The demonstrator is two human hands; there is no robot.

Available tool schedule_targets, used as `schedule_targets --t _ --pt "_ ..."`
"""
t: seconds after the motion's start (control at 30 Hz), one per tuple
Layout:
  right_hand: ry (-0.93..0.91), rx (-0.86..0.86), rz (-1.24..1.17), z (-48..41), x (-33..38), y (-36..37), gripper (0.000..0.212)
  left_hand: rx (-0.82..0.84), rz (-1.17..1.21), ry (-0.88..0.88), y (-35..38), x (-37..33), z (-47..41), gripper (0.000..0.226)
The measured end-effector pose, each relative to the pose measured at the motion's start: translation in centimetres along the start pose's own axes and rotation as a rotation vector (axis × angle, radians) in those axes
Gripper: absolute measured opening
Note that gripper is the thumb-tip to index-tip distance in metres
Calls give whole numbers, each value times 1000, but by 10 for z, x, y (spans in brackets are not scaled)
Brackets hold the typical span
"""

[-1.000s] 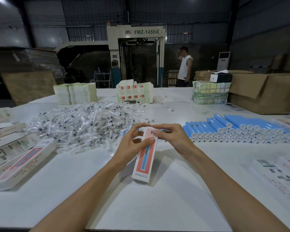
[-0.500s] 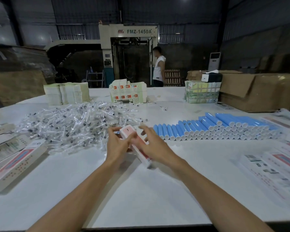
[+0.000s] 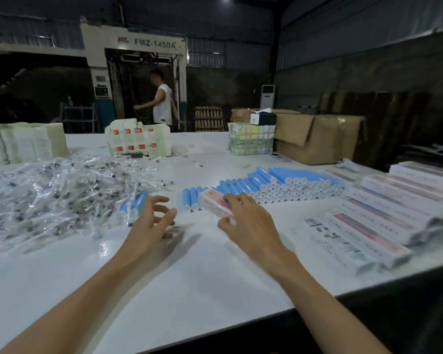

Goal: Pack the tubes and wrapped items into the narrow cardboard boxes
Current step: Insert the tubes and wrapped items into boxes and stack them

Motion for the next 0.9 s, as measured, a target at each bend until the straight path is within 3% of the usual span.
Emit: schedule_targets --t 0.17,0.37,0.53,0.9 --pt "284 -129 206 27 -113 -66 51 3 -242 195 -3 -7 -1 27" --pt "423 -130 422 72 -196 -113 50 55 -366 292 5 -16 2 33" --pt "409 -21 636 87 -214 -117 46 78 -397 308 7 -18 3 34" --pt "412 60 752 79 -209 -116 51 103 -440 353 7 -24 6 31"
Point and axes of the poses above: each hand's wrist, its own z-axis away from the middle knuckle, its own y-axis out of the palm, x = y × z, the point moved 8 cm from there along -z, towards the middle knuckle, and after that the axes turned 2 degrees about y, right-handed, at the moved point
